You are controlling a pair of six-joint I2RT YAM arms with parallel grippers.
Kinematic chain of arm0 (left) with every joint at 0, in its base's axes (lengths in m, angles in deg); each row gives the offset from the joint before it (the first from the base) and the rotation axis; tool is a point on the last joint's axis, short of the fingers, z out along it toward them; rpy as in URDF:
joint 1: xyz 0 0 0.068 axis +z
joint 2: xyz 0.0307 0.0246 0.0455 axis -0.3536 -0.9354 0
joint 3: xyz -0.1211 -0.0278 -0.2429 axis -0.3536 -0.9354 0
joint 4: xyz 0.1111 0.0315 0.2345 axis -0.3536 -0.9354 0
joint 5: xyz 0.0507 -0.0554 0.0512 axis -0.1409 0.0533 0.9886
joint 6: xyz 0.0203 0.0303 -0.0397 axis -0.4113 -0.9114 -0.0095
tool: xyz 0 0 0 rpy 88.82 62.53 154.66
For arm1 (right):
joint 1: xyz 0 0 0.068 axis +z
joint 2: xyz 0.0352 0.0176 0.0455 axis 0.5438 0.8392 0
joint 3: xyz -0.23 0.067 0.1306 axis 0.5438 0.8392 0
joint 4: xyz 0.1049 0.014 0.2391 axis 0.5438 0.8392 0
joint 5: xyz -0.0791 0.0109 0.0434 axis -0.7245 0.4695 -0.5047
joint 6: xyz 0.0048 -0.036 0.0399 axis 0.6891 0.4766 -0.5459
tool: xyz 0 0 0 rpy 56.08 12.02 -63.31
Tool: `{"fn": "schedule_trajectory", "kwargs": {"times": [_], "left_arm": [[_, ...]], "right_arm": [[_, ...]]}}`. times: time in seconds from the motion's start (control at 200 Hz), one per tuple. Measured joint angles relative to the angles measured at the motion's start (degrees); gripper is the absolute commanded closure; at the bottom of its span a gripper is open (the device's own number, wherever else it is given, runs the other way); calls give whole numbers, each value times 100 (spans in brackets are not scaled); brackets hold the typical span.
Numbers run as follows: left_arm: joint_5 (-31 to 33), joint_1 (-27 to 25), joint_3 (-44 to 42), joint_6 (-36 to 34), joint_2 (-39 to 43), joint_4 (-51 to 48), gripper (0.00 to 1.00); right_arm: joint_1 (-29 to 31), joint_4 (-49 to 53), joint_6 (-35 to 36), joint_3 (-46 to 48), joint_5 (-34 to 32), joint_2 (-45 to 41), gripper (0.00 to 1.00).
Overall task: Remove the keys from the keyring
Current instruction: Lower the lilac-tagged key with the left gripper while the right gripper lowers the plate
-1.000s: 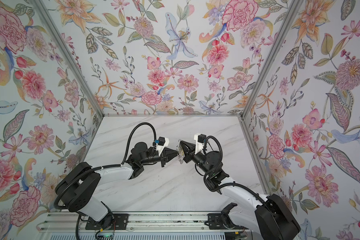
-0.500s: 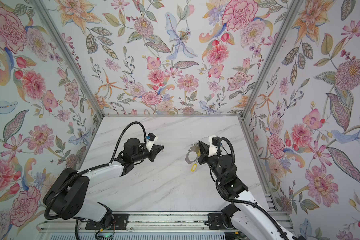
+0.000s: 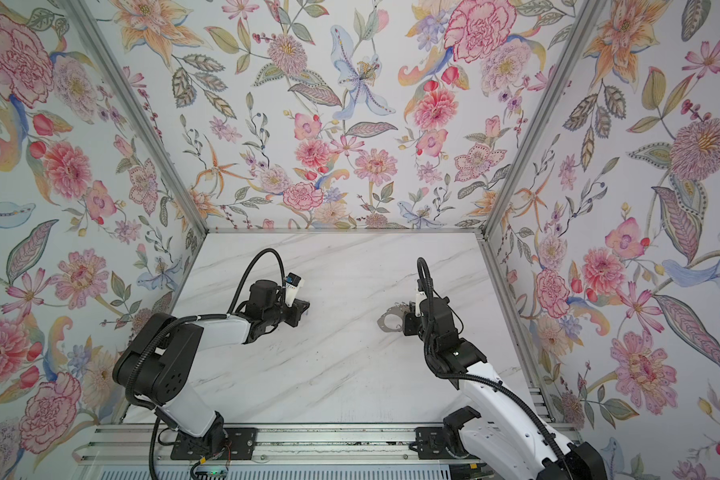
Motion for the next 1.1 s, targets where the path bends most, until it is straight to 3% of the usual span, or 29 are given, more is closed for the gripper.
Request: {"fn": "schedule_trajectory", "kwargs": {"times": [0.295, 0.45, 0.63, 0.696, 0.806, 0.881, 0.941, 1.096], "left_arm": [[267, 293, 382, 212, -487, -31, 96], [282, 385, 476, 356, -592, 42, 84], [435, 468, 463, 411, -577, -52, 78], [455, 540, 398, 426, -487, -70, 70], [474, 691, 229, 450, -166, -125, 68], [479, 789, 120, 431, 92, -120, 55], [522, 839, 35, 424, 306, -133, 54], [671, 879, -94, 409, 673, -166, 48]], "right_arm": [[-243, -271, 146, -800, 184, 1429, 100], [-332, -428, 221, -1331, 422, 2465, 100], [-437, -516, 317, -2131, 675, 3593, 100], [-470, -570, 361, -2420, 765, 3965, 100], [-498, -616, 400, -2769, 898, 4459, 100], [-501, -616, 407, -2868, 942, 4656, 100], [-511, -612, 422, -2916, 979, 4765, 100], [-608, -588, 459, -2988, 1088, 4964, 88]]}}
